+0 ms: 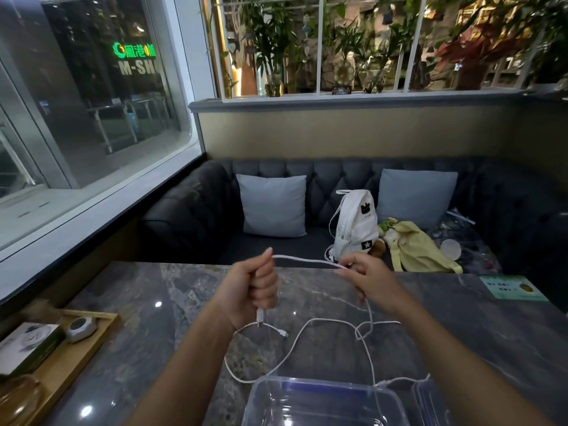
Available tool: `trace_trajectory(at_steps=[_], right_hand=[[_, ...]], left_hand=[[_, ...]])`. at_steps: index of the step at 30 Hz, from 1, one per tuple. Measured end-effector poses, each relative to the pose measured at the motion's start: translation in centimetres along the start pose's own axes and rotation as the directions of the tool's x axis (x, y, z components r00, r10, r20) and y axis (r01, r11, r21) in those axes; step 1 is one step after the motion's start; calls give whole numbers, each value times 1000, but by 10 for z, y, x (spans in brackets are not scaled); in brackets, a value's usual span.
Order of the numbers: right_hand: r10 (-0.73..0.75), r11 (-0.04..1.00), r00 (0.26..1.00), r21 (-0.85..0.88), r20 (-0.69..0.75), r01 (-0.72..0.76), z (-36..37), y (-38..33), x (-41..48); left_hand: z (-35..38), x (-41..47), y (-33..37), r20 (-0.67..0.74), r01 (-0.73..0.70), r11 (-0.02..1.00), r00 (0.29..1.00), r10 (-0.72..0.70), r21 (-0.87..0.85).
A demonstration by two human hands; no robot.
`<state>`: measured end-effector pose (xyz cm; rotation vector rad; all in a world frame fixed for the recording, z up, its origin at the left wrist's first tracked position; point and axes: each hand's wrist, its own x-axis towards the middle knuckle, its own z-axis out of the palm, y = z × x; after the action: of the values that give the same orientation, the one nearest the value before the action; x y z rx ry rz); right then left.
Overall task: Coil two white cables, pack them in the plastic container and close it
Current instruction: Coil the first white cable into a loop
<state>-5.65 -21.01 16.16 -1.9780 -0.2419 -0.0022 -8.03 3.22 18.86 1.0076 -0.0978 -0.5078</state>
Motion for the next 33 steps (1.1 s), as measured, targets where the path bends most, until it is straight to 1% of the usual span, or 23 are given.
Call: trace_trajectory(at_steps=[1,3,7,10,12,13,14,15,16,18,19,20,21,22,24,26,28,29,31,33], right_hand=[[9,1000,999,7,36,-9,0,2,-3],[30,999,998,27,52,-31,-3,7,-8],[13,998,1000,57,12,-14,-5,12,-16],[-26,996,995,85,-97,35,-1,7,-17],[-96,995,973,-28,-209,92,5,2,-16],[-164,982,956,-130,-243,135,7,-1,-17],[-251,950,936,-251,-249,188,9,-4,-17],[-334,897,917,-373,-220,237,12,-6,-18],[-391,831,907,-486,-159,273,14,-10,-18],[-443,684,896,-654,-21,322,20,-20,-19],[-474,599,879,-714,49,363,23,-27,-20],[-517,512,847,-748,126,423,25,-33,-20],[-544,450,817,-755,192,477,27,-40,-22],[-553,412,794,-744,254,525,30,-46,-24],[-527,392,763,-689,375,609,37,-61,-29],[-529,388,721,-627,448,675,43,-75,-32],[-580,410,686,-570,440,712,48,-91,-34],[-592,446,695,-551,409,705,50,-98,-34],[-581,553,749,-520,319,651,50,-108,-32],[-543,674,811,-462,219,576,48,-114,-30]], left_hand=[[-2,-3,5,16,-55,993,998,57,-104],[-10,-10,14,-5,-142,956,989,145,-257],[-27,-21,23,-154,-256,896,965,213,-363],[-35,-27,26,-236,-317,850,943,236,-420],[-37,-28,26,-271,-322,850,937,221,-418],[-37,-28,26,-285,-316,862,935,212,-396],[-38,-28,25,-297,-308,880,933,204,-361],[-37,-29,24,-303,-296,900,932,199,-321],[-37,-29,23,-299,-284,917,933,198,-280],[-34,-30,22,-261,-262,942,944,203,-212],[-32,-30,21,-241,-251,952,949,205,-177],[-29,-31,21,-231,-241,961,951,206,-134],[-27,-31,20,-231,-229,970,951,205,-81],[-24,-30,19,-237,-210,977,951,200,-19],[-16,-28,15,-247,-156,980,951,184,127],[-5,-28,10,-216,-104,963,963,160,250],[6,-30,5,-146,-65,932,981,124,356],[11,-30,3,-116,-53,911,987,110,409],[18,-32,0,-65,-51,884,994,92,465],[21,-33,1,-32,-67,913,996,87,403]])
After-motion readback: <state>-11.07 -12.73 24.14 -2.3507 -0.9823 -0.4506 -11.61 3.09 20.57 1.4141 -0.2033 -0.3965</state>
